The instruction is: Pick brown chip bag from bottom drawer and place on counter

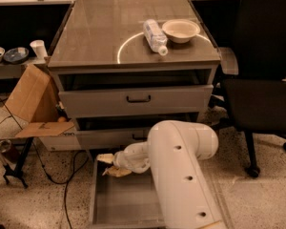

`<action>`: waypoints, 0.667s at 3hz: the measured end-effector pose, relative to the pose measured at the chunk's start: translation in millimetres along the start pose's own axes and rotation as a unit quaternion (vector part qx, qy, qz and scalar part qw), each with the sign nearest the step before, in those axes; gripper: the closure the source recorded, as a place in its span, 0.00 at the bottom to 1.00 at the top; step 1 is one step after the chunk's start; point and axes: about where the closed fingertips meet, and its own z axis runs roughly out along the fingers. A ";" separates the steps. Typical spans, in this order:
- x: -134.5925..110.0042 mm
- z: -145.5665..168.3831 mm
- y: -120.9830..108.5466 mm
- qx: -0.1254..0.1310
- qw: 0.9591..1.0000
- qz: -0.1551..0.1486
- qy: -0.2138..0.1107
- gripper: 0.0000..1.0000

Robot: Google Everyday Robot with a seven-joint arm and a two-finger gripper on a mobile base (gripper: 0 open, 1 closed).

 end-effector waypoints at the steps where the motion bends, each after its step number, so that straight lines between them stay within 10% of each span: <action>1: -0.7 30.8 4.1 0.037 0.999 -0.012 0.013 0.08; 2: 0.7 48.2 1.1 0.057 0.998 -0.015 0.027 0.31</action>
Offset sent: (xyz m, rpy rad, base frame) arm 0.0272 0.0320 -0.0524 -0.1697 0.0791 0.0187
